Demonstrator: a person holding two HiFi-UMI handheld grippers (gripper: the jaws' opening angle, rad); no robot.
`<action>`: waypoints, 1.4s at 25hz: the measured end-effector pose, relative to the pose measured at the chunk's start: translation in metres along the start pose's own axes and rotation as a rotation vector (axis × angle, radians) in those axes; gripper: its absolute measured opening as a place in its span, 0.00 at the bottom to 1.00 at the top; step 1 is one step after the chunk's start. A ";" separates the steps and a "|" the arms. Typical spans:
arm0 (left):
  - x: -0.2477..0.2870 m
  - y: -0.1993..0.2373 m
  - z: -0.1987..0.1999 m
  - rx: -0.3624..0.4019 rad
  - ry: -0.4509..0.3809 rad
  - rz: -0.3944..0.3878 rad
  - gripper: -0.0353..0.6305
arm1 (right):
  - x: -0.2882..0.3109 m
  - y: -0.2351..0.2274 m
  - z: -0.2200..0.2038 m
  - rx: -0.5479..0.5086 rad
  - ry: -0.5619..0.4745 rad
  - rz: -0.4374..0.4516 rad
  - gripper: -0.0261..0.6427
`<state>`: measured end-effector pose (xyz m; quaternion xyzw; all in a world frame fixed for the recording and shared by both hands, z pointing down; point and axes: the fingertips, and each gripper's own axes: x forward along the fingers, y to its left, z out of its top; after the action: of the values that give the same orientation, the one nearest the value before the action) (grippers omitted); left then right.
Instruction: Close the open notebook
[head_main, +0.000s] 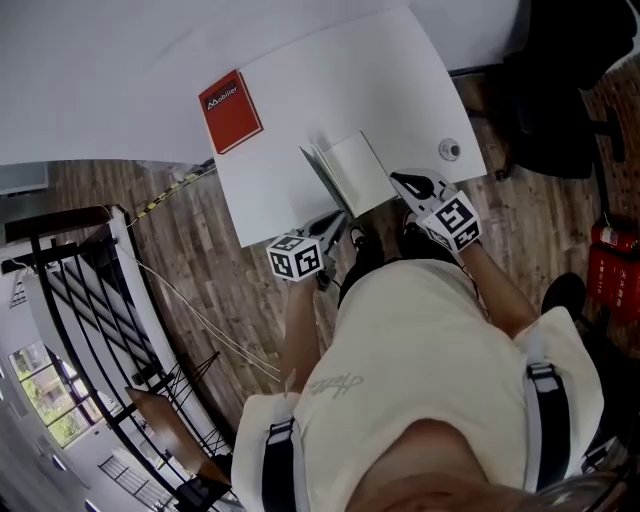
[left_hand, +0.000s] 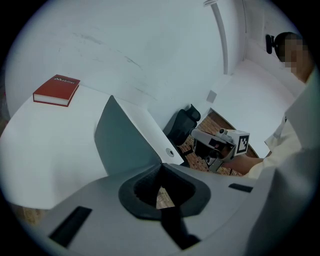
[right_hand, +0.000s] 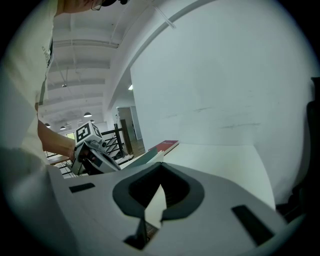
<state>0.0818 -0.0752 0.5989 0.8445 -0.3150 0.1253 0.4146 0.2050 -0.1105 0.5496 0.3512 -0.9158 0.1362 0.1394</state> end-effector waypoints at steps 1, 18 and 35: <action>0.004 -0.001 0.000 -0.001 0.000 0.002 0.09 | -0.002 -0.003 -0.002 0.001 0.001 0.003 0.05; 0.069 -0.022 -0.004 0.027 0.071 0.044 0.09 | -0.026 -0.046 -0.023 0.024 0.028 0.013 0.05; 0.096 -0.040 -0.005 0.094 0.159 0.067 0.22 | -0.046 -0.066 -0.031 0.060 0.017 -0.020 0.05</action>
<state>0.1817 -0.0943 0.6228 0.8393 -0.3032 0.2204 0.3938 0.2876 -0.1194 0.5721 0.3634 -0.9065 0.1652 0.1378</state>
